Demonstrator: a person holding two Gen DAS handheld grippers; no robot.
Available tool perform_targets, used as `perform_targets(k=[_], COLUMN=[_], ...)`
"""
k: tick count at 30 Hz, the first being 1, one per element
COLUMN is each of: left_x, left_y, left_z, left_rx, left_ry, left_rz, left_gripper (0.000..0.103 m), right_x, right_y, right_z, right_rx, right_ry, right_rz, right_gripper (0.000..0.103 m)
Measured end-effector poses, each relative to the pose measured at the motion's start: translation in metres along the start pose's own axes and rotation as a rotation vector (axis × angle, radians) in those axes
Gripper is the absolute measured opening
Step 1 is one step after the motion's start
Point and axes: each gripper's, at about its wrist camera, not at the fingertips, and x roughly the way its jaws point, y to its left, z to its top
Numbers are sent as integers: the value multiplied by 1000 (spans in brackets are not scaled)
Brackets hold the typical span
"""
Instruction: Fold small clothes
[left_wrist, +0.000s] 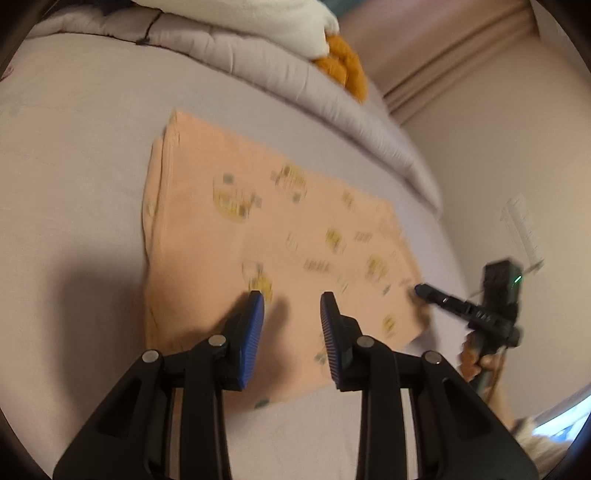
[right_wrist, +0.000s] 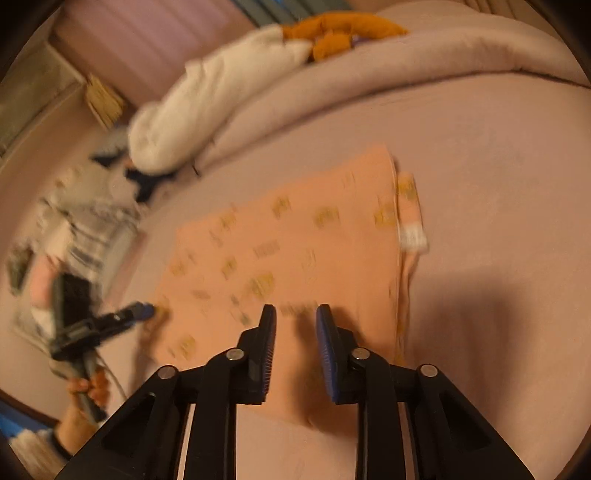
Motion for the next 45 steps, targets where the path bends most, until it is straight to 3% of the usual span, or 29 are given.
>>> perform_targets(k=[2, 4, 6, 8, 12, 18, 21, 23, 26, 30, 34, 37, 45], left_x=[8, 11, 2, -7, -21, -42, -50, -55, -65, -75, -86, -91, -99], left_y=[0, 10, 20, 31, 40, 25, 17, 10, 3, -16, -34, -46, -68], left_z=[-14, -29, -40, -47, -56, -72, -80, -85, -93, -101, -111, -116, -129], left_rx=[32, 39, 29, -21, -77, -79, -55, -39, -19, 28, 71, 99, 158], left_ry=[34, 58, 41, 35, 26, 11, 4, -1, -19, -48, -74, -90, -119], left_rz=[64, 107, 95, 70, 64, 178, 268, 313, 336, 367, 394, 413, 471], left_gripper=[29, 22, 17, 16, 16, 27, 32, 40, 52, 66, 78, 84, 94], right_x=[9, 12, 7, 0, -9, -27, -37, -45, -53, -61, -65, -68, -71], right_y=[2, -5, -15, -23, -29, -10, -6, -5, 3, 20, 36, 51, 70], right_z=[-9, -19, -26, -27, -28, -46, -60, -69, -77, -85, -89, -89, -92], right_rx=[-45, -71, -49, -4, 44, 48, 46, 52, 47, 27, 3, -32, -66], right_ry=[45, 74, 68, 55, 39, 25, 22, 19, 9, -13, -30, -61, -91], right_rz=[-85, -156, -163, -152, -156, -203, -207, -196, -183, -163, -137, -159, -132], right_gripper=[21, 18, 6, 0, 0, 0, 16, 17, 19, 38, 42, 60, 63])
